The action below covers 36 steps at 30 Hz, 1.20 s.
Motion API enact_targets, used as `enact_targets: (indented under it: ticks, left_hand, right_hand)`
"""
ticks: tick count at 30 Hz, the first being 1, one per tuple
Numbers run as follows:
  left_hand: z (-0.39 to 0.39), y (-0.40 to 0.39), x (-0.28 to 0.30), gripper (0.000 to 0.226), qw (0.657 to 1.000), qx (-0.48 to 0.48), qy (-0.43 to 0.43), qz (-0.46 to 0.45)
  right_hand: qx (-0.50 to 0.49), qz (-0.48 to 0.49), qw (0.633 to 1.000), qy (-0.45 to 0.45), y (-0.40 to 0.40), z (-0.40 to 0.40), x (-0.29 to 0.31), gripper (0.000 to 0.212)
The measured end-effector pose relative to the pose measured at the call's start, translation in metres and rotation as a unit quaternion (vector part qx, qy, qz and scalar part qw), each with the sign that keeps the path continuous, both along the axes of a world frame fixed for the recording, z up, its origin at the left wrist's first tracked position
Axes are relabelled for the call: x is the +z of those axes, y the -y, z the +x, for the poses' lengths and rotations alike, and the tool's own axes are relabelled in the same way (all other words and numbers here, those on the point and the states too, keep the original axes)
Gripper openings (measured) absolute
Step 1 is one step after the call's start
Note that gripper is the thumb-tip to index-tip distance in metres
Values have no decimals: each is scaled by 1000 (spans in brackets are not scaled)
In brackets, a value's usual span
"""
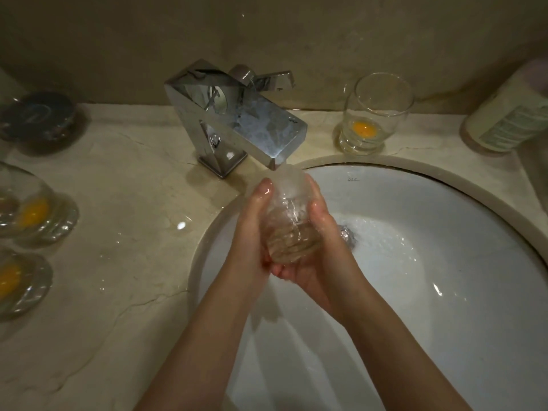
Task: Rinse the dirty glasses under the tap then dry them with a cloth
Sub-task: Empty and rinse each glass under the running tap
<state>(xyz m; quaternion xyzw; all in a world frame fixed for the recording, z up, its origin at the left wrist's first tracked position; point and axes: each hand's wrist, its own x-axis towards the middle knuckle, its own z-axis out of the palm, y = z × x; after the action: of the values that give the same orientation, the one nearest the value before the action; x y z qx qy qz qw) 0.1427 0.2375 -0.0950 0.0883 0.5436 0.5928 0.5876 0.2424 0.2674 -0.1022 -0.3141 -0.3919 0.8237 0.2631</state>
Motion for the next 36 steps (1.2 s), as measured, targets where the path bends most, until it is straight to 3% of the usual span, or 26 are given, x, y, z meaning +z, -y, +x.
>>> enact_targets:
  ticks: [3, 6, 8, 11, 14, 21, 24, 31, 36]
  left_hand:
    - [3, -2, -5, 87, 999, 39, -22, -11]
    - [0, -1, -5, 65, 990, 42, -131, 11]
    - [-1, 3, -4, 59, 988, 13, -152, 17]
    - [-5, 9, -1, 69, 994, -41, -86, 50]
    - [-7, 12, 4, 70, 994, -38, -81, 63]
    - [-3, 21, 20, 83, 989, 13, -146, 14]
    - [-2, 23, 25, 86, 984, 30, -173, -7]
    - [-5, 24, 37, 98, 979, 43, -197, -32]
    - [-8, 29, 41, 91, 975, 26, -216, -48]
  right_hand:
    - [4, -1, 1000, 4, 0, -1, 0, 57]
    - [-9, 132, 984, 123, -3, 3, 0, 49]
    - [-3, 179, 973, 147, -3, 8, 0, 51]
    - [0, 147, 981, 129, -1, 15, 6, 53]
    - [13, 139, 982, 128, 3, 23, 11, 62]
    - [-16, 141, 960, 240, -10, 31, 38, 43]
    - [-38, 144, 957, 247, -25, 26, 59, 40]
    - [-41, 189, 949, 248, -67, -11, 100, 44]
    - [1, 201, 944, 262, -87, -44, 108, 51]
